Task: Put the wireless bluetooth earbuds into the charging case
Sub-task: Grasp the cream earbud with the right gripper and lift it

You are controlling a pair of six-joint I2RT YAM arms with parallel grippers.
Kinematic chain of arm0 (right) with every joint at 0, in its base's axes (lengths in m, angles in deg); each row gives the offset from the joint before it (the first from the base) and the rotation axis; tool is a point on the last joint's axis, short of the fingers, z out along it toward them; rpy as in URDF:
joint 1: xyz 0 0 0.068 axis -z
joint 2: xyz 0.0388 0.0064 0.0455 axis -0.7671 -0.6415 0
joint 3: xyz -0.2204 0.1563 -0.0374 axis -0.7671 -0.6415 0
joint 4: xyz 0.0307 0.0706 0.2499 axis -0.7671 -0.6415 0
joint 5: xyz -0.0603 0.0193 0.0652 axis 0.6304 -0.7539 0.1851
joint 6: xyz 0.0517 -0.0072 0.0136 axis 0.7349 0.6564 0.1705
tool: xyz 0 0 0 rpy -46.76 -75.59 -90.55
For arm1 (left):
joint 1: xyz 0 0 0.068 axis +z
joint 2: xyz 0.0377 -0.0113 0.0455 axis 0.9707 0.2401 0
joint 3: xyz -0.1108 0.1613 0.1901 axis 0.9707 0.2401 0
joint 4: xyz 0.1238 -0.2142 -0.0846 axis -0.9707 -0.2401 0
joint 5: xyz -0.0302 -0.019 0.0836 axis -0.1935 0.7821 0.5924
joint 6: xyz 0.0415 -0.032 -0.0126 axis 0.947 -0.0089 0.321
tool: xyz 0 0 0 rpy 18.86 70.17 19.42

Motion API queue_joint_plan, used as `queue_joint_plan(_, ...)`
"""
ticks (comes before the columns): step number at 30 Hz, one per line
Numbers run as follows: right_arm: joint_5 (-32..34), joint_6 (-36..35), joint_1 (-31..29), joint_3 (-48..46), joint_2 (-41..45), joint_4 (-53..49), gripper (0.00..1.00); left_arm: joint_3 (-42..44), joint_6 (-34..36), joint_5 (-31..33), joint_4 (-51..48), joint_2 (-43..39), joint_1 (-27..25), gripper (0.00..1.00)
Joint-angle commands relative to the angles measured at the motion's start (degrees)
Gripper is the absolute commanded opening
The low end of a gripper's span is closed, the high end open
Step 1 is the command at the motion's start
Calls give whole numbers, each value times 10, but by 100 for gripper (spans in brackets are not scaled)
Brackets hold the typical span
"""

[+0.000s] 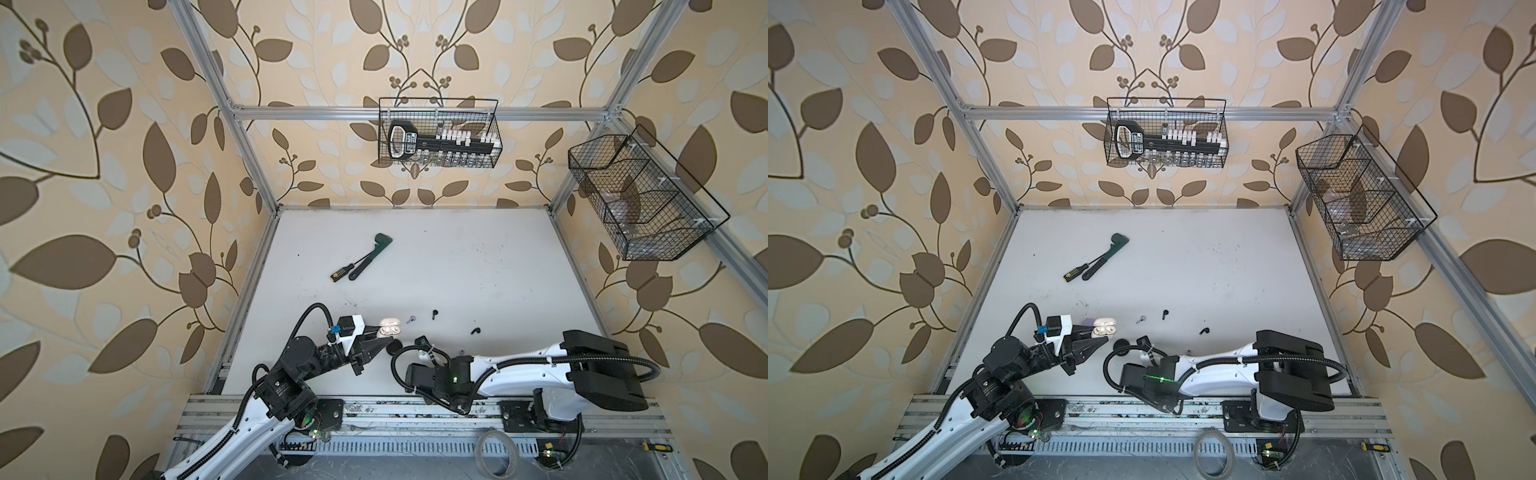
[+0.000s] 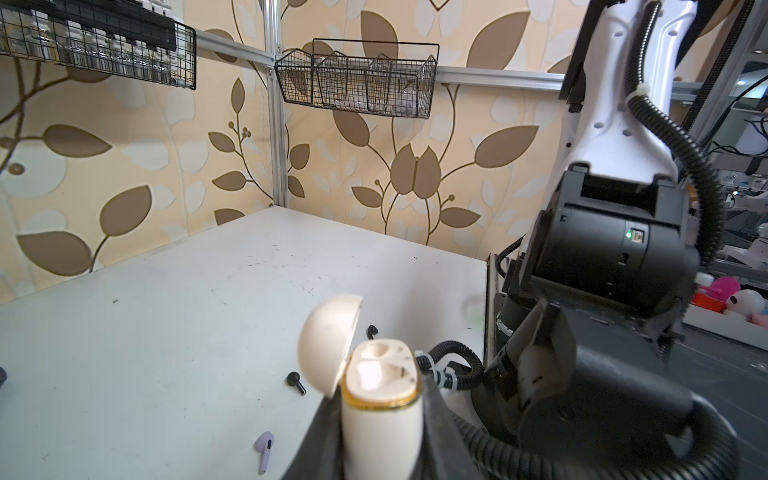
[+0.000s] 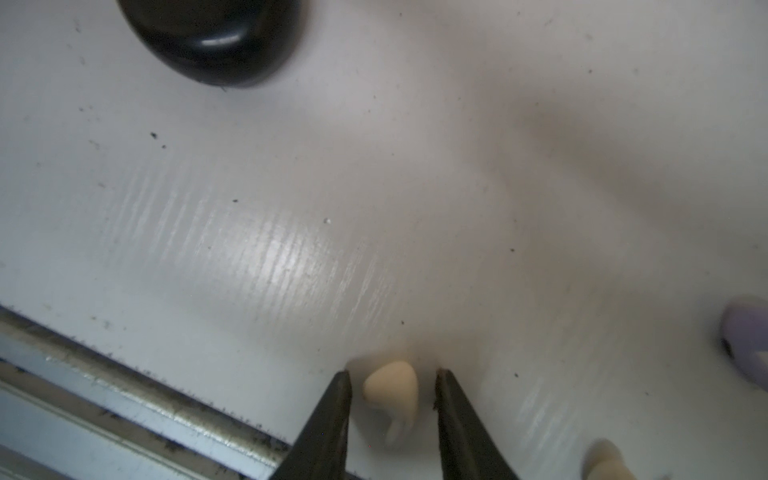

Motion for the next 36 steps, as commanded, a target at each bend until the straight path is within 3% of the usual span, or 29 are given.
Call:
queue_joint_plan(1, -6, 3, 5, -7, -6, -1, 34, -5, -2, 3, 14, 0, -3, 0)
queue_joint_plan(24, -1, 21, 3, -23, -3, 5, 17, -7, -5, 1, 12, 0, -3, 0)
queue_joint_plan(31, 23, 32, 2, -28, 18, 3, 16, -13, -6, 49, 8, 26, -3, 0)
queue_joint_plan(36, 60, 42, 12, -39, 67, 7, 16, -21, -12, 92, 37, 103, -3, 0)
